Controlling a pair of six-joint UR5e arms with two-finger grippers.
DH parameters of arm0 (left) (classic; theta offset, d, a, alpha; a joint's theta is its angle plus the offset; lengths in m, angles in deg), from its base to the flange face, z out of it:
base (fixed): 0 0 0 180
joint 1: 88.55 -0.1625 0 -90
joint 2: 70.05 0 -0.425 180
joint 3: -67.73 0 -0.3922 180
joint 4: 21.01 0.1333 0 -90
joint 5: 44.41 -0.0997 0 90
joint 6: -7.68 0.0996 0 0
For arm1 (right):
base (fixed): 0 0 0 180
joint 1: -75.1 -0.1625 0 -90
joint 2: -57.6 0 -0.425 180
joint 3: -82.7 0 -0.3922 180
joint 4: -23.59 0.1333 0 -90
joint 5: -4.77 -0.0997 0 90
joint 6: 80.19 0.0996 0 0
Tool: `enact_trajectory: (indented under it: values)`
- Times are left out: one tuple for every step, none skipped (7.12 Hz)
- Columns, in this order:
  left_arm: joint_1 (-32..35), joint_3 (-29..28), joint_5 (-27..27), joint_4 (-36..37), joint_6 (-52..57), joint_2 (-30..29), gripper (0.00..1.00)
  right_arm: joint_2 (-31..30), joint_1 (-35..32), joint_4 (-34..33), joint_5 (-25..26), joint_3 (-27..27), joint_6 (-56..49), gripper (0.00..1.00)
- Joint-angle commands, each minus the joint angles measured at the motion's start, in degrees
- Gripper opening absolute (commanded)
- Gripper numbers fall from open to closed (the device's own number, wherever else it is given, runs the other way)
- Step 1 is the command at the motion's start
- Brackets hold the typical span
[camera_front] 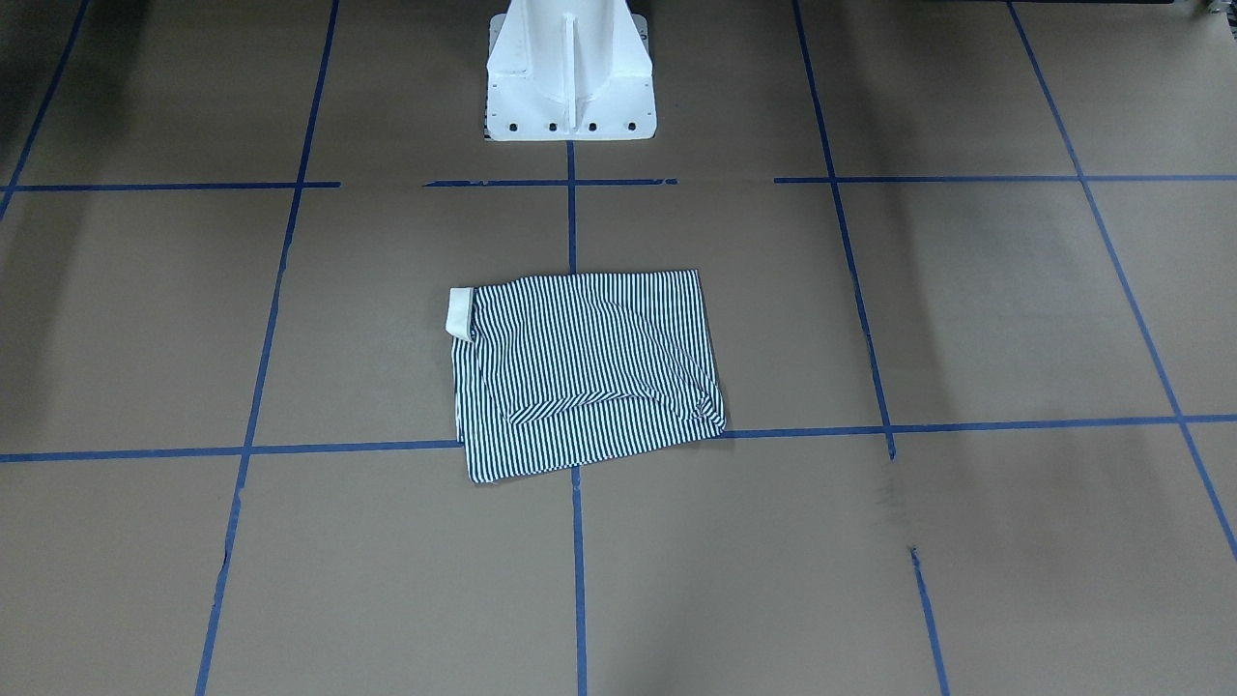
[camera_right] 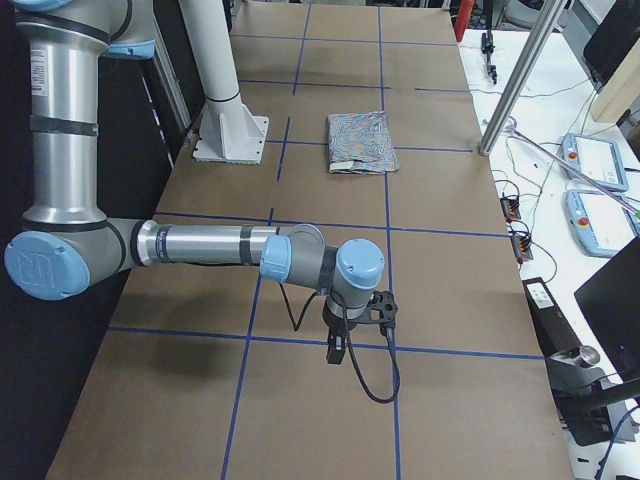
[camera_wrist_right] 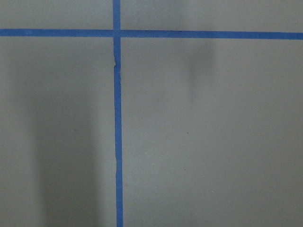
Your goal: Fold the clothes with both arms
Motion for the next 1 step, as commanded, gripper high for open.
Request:
enact_trajectory:
  values:
    - [0.00,-0.07,0.00,0.00,0.00,0.00,1.00,0.00,0.00,-0.08,0.00,0.07,0.00,1.00]
